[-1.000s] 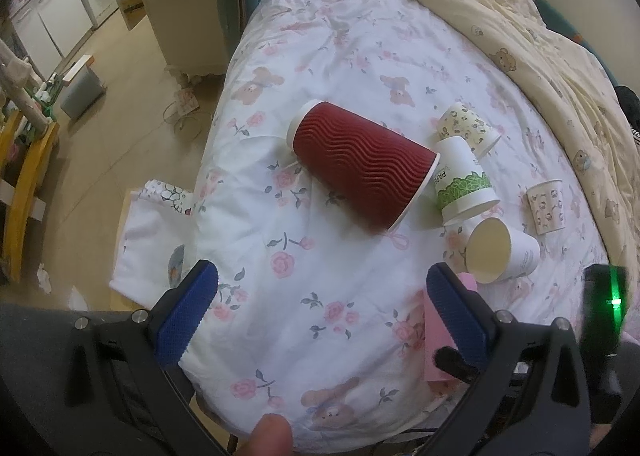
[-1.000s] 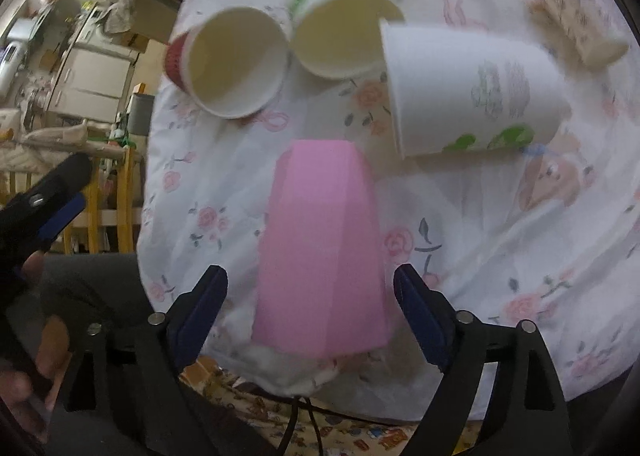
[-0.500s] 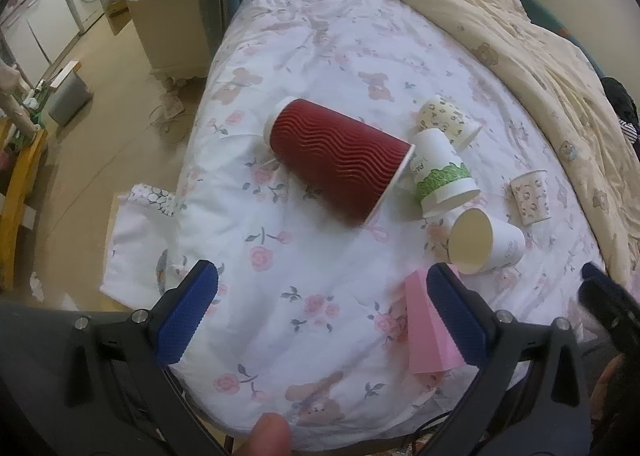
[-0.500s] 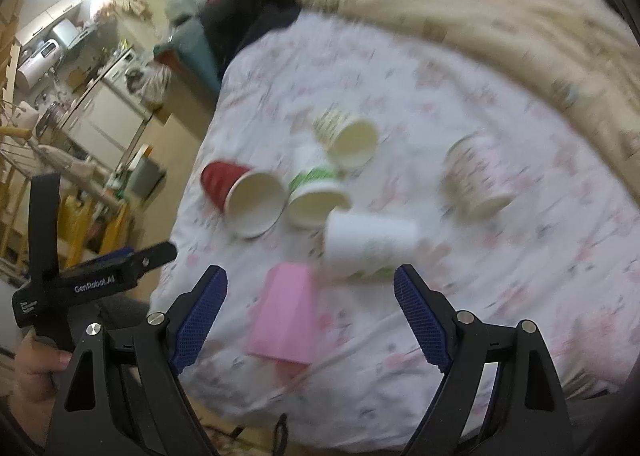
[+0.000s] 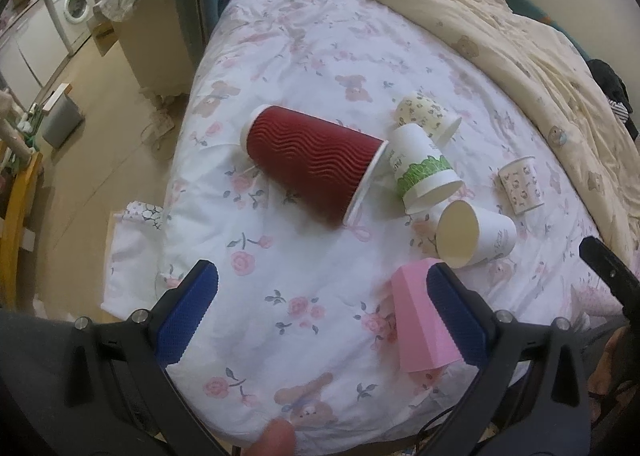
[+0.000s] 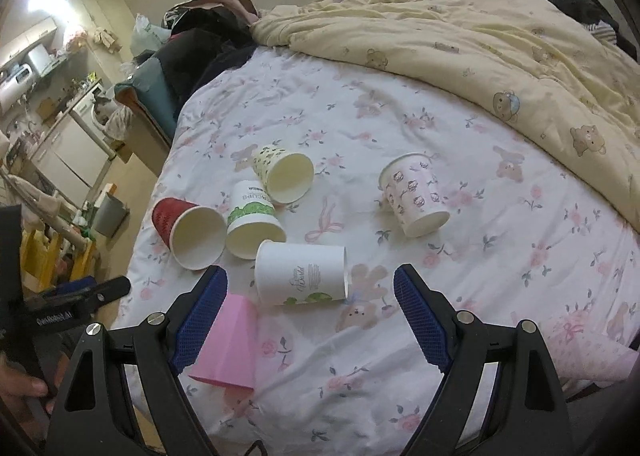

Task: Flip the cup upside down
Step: 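Lower the pink cup onto the bed and open the right tool, then move the left tool to the pink cup and close on its body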

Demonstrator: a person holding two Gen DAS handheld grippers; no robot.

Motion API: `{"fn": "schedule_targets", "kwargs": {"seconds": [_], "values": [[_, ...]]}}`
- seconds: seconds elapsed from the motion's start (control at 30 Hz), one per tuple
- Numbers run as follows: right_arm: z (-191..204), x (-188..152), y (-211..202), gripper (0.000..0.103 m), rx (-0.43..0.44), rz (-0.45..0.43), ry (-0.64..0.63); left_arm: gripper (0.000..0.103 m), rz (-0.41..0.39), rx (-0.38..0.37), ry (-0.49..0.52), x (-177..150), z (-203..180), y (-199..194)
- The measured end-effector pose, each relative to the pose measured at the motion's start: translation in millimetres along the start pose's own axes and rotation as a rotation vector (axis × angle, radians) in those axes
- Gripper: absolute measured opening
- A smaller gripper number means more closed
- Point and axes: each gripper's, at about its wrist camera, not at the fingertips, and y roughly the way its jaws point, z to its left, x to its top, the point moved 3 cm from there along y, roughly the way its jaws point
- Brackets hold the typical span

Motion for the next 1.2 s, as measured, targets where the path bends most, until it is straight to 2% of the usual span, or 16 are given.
{"fn": "schedule_targets", "kwargs": {"seconds": [0.07, 0.2, 0.33, 0.47, 0.8, 1.03, 1.1, 1.17, 1.2], "values": [[-1.0, 0.2, -0.3, 0.088, -0.003, -0.002, 0.012, 0.103, 0.013, -0.007, 0.013, -1.8, -3.5, 1.8], [-10.7, -2.7, 2.9, 0.088, -0.074, 0.023, 0.034, 0.103, 0.081, -0.048, 0.046, -5.1, -17.5, 11.0], [-25.8, -2.3, 1.4, 0.088, -0.075, 0.031, 0.106, 0.097, 0.203, -0.082, 0.048, -8.2, -36.7, 29.6], [-33.0, -1.8, 0.0, 0.088, -0.070, 0.038, 0.140, 0.097, 0.306, -0.093, 0.072, -13.3, -64.8, 47.6], [-41.0, 0.5, -1.0, 0.088, -0.027, 0.051, 0.199, 0.095, 0.426, 0.008, 0.144, -32.3, -109.3, 94.5], [-41.9, 2.0, -1.5, 0.088, 0.030, 0.057, 0.232, 0.082, 0.466, 0.013, 0.165, -40.1, -121.1, 112.4], [-40.5, 2.2, -3.1, 0.088, 0.026, 0.053, 0.225, 0.074, 0.470, 0.005, 0.160, -40.7, -122.8, 114.0], [-37.9, 2.5, -5.4, 0.088, 0.025, 0.045, 0.213, 0.061, 0.477, 0.003, 0.165, -41.5, -125.1, 117.2], [-36.6, 2.8, -6.5, 0.088, 0.023, 0.040, 0.206, 0.061, 0.479, -0.003, 0.163, -41.3, -125.2, 117.4]]}}
